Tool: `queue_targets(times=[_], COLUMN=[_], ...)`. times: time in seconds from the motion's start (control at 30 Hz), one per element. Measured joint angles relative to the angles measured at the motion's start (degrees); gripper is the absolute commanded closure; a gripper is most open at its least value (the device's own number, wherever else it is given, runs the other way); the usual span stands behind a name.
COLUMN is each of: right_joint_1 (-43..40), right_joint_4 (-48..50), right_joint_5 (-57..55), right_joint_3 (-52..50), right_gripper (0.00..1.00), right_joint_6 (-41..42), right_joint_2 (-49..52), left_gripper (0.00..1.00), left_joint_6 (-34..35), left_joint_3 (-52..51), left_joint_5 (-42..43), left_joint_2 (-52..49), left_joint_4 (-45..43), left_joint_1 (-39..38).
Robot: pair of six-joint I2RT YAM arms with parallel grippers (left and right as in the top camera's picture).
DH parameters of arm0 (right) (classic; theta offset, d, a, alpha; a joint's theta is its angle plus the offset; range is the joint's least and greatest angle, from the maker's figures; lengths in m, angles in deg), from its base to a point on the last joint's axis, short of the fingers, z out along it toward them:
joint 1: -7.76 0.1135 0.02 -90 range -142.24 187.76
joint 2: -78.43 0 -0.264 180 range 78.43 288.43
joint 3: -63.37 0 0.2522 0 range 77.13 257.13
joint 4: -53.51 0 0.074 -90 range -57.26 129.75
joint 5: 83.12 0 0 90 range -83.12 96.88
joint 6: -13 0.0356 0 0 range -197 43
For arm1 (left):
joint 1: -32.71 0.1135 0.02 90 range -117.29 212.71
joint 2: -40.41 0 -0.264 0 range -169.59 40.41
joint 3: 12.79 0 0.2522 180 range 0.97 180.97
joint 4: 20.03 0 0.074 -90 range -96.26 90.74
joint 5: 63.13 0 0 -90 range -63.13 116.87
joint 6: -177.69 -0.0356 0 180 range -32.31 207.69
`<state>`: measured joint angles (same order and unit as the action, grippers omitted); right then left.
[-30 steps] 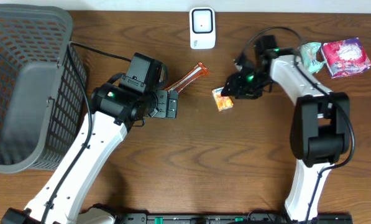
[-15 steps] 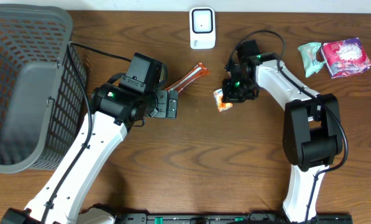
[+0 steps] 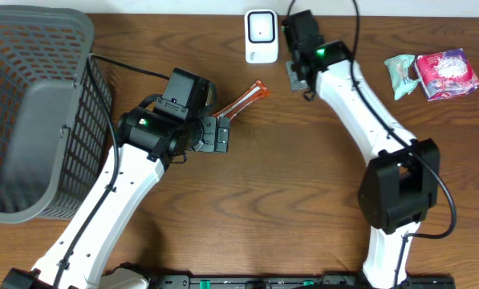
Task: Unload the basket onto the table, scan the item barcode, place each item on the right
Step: 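Hold the orange tissue pack's barcode over the white scanner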
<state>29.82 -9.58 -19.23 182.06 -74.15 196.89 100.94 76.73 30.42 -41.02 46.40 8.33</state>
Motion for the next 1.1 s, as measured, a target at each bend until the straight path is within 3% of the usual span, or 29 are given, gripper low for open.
queue_targets(times=[0.27,0.5,0.73,1.1], right_joint_1=[3.3,4.0,4.0,4.5], right_joint_4=[2.3,20.5,38.8,51.6], right_joint_5=[-9.6,-11.0,-2.6,5.9], right_joint_3=[0.0,0.0,0.0,0.1], right_gripper=[0.99,0.99,0.99,0.99], right_joint_6=[-6.5,-11.6,-24.7,-39.7], right_joint_2=[0.0,0.0,0.2,10.1], left_gripper=[0.02,0.02,0.02,0.02], left_joint_6=[0.0,0.0,0.0,0.0], left_joint_3=[0.0,0.0,0.0,0.0], left_joint_5=[0.0,0.0,0.0,0.0], left_joint_2=[0.0,0.0,0.0,0.0], left_joint_4=[0.0,0.0,0.0,0.0], left_joint_1=[0.0,0.0,0.0,0.0])
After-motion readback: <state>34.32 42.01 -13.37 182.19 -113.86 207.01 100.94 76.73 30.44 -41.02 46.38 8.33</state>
